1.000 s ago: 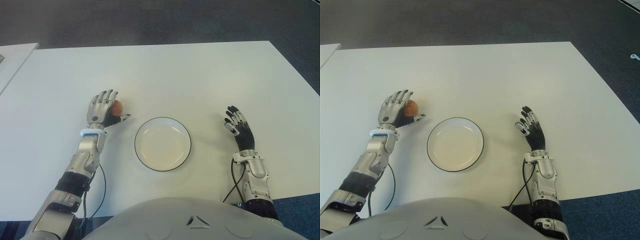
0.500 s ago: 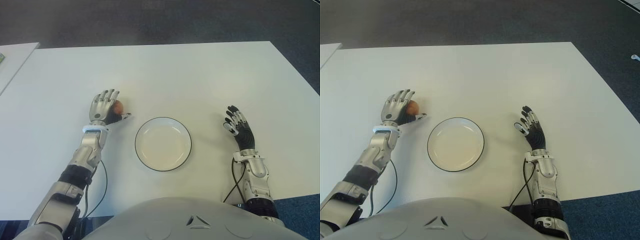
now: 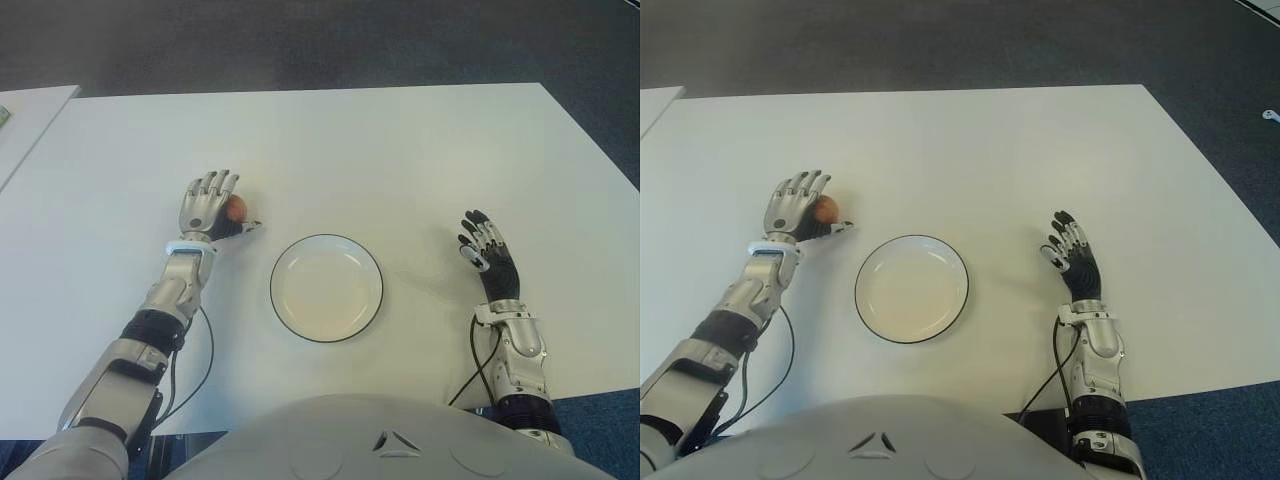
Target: Put the apples into the plate.
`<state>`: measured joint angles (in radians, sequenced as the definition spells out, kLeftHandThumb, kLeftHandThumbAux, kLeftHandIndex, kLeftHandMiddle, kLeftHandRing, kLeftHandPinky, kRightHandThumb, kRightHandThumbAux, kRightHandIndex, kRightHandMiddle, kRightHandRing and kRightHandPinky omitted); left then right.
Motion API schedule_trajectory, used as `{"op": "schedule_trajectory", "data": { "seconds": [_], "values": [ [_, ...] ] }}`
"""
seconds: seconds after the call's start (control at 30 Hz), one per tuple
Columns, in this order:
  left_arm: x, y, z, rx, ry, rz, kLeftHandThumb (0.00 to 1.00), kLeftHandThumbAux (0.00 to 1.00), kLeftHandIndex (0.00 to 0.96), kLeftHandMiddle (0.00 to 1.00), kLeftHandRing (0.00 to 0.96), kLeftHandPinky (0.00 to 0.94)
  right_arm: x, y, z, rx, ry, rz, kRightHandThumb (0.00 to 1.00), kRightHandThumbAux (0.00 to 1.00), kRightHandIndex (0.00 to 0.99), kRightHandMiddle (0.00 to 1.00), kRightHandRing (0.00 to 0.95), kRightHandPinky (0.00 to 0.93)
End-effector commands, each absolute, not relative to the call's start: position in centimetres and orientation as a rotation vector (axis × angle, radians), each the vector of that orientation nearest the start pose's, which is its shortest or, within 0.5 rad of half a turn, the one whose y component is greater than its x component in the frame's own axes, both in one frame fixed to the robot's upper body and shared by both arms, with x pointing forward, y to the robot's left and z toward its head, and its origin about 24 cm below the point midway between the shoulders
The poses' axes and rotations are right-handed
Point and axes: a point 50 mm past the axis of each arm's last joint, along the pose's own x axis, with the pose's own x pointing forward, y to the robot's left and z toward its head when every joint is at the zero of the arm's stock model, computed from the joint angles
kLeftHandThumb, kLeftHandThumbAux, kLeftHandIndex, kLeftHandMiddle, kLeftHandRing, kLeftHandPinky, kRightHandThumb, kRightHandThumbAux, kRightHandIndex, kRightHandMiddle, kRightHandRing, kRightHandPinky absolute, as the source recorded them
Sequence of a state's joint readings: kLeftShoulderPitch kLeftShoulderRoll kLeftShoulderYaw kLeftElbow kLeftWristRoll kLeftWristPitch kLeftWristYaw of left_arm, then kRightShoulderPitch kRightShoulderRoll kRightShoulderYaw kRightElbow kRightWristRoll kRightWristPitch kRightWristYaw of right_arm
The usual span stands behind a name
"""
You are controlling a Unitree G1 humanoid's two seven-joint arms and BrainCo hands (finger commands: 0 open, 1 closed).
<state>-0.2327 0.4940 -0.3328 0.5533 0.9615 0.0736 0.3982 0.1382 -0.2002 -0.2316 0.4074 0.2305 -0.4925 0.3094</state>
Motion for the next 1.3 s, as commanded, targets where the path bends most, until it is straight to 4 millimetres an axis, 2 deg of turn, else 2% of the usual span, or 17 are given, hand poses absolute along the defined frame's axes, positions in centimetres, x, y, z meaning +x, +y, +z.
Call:
{"op": "schedule_trajectory", "data": {
  "seconds": [0.03, 0.33, 0.5, 0.73, 0.93, 1.1, 1.17, 1.2, 1.23, 1.3],
  "values": [
    [26.7, 23.1, -2.0, 1.594, 0.115, -0.058, 0.305, 0.403, 0.029, 0.0, 0.0, 0.035, 17.7, -25.6, -3.4, 0.016, 0.098, -0.076, 0.125, 0.569, 0.0, 0.019, 0.004, 0.021],
    [26.3, 23.8, -3.3, 1.607, 0.163, -0.081, 0.321, 0.41, 0.056, 0.005, 0.002, 0.052, 17.5, -26.5, -3.3, 0.024, 0.099, -0.081, 0.129, 0.585, 0.0, 0.017, 0.008, 0.023],
    [25.1, 24.2, -3.8, 1.602, 0.193, -0.103, 0.325, 0.425, 0.071, 0.012, 0.003, 0.063, 17.5, -27.0, -3.3, 0.025, 0.106, -0.08, 0.129, 0.587, 0.0, 0.016, 0.008, 0.019],
    [25.0, 24.6, -4.1, 1.61, 0.258, -0.138, 0.388, 0.453, 0.085, 0.057, 0.046, 0.114, 17.7, -27.4, -3.3, 0.018, 0.115, -0.074, 0.132, 0.579, 0.0, 0.016, 0.007, 0.014],
    [24.9, 25.1, -4.4, 1.641, 0.38, -0.244, 0.426, 0.471, 0.077, 0.082, 0.077, 0.14, 18.1, -27.7, -3.3, 0.024, 0.115, -0.077, 0.14, 0.581, 0.0, 0.023, 0.012, 0.027],
    [24.8, 25.8, -4.4, 1.667, 0.486, -0.31, 0.457, 0.492, 0.092, 0.155, 0.159, 0.247, 18.5, -27.9, -3.2, 0.034, 0.111, -0.088, 0.147, 0.594, 0.0, 0.029, 0.016, 0.028],
    [24.6, 26.3, -4.4, 1.679, 0.515, -0.327, 0.484, 0.493, 0.122, 0.193, 0.2, 0.283, 18.7, -28.0, -3.1, 0.035, 0.108, -0.092, 0.15, 0.6, 0.0, 0.035, 0.019, 0.027],
    [24.6, 26.5, -4.4, 1.684, 0.526, -0.333, 0.523, 0.492, 0.208, 0.236, 0.243, 0.321, 18.8, -28.0, -3.1, 0.035, 0.107, -0.093, 0.153, 0.605, 0.0, 0.04, 0.023, 0.023],
    [24.5, 26.8, -4.5, 1.696, 0.536, -0.339, 0.532, 0.491, 0.226, 0.245, 0.252, 0.329, 18.9, -28.0, -3.0, 0.035, 0.105, -0.095, 0.154, 0.606, 0.0, 0.041, 0.024, 0.022],
    [24.4, 27.2, -4.5, 1.716, 0.55, -0.35, 0.638, 0.608, 0.343, 0.333, 0.327, 0.367, 19.0, -28.1, -2.9, 0.035, 0.102, -0.098, 0.155, 0.608, 0.0, 0.052, 0.032, 0.015]
  ]
}}
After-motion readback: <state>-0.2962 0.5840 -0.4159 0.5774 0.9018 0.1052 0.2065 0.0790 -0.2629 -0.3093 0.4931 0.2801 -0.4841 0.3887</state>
